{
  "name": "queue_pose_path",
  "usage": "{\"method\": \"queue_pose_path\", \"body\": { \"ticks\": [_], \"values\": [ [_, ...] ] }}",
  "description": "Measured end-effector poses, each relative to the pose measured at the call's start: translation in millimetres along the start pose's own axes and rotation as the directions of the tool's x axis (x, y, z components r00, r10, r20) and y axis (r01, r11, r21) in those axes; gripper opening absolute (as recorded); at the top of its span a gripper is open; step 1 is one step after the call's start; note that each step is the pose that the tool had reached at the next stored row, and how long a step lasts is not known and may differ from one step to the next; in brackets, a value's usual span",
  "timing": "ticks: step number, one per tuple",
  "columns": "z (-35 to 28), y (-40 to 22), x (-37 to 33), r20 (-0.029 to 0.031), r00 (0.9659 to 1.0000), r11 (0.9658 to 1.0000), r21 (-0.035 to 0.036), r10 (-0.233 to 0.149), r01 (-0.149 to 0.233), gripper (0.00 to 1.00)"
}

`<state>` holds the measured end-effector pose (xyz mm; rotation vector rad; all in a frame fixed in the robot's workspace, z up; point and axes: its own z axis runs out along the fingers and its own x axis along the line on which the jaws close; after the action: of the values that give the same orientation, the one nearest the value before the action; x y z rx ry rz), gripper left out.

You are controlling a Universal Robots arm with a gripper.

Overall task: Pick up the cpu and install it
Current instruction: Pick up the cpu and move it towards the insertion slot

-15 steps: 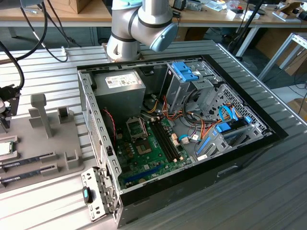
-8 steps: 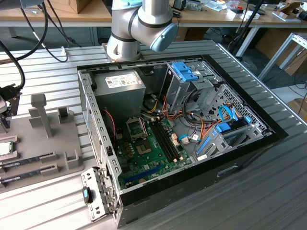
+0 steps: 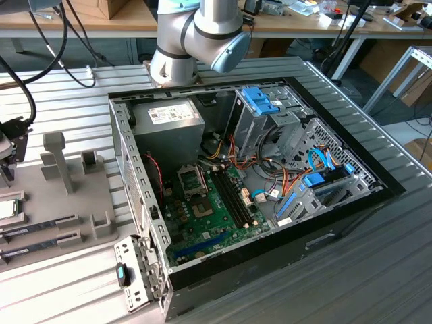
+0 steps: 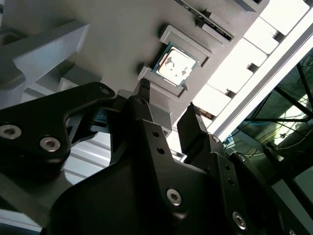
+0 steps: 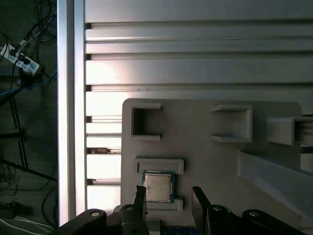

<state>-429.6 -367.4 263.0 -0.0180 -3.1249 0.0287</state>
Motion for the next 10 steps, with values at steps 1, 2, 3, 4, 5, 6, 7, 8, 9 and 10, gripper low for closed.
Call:
{"method": "queue_pose_path", "body": {
  "ticks": [1,2,3,4,5,6,7,8,9,10],
  "values": [
    [0.0,0.0,0.0,0.0,1.0,1.0,0.0,0.0,0.0,0.5],
    [0.0,0.0,0.0,0.0,1.0,1.0,0.0,0.0,0.0,0.5],
    [0.0,0.0,0.0,0.0,1.0,1.0,0.0,0.0,0.0,0.5],
    [0.7,0.0,0.0,0.0,1.0,1.0,0.0,0.0,0.0,0.5],
    [1.6,0.1,0.0,0.0,1.0,1.0,0.0,0.0,0.0,0.5],
    [2.6,0.1,0.0,0.0,1.0,1.0,0.0,0.0,0.0,0.5],
    [3.5,0.1,-0.1,0.0,1.0,1.0,0.0,0.0,0.0,0.5],
    [3.7,0.1,-0.1,0.0,1.0,1.0,0.0,0.0,0.0,0.5],
    [3.9,0.1,-0.1,0.0,1.0,1.0,0.0,0.0,0.0,0.5],
    [4.1,0.1,-0.1,0.0,1.0,1.0,0.0,0.0,0.0,0.5]
  ]
}}
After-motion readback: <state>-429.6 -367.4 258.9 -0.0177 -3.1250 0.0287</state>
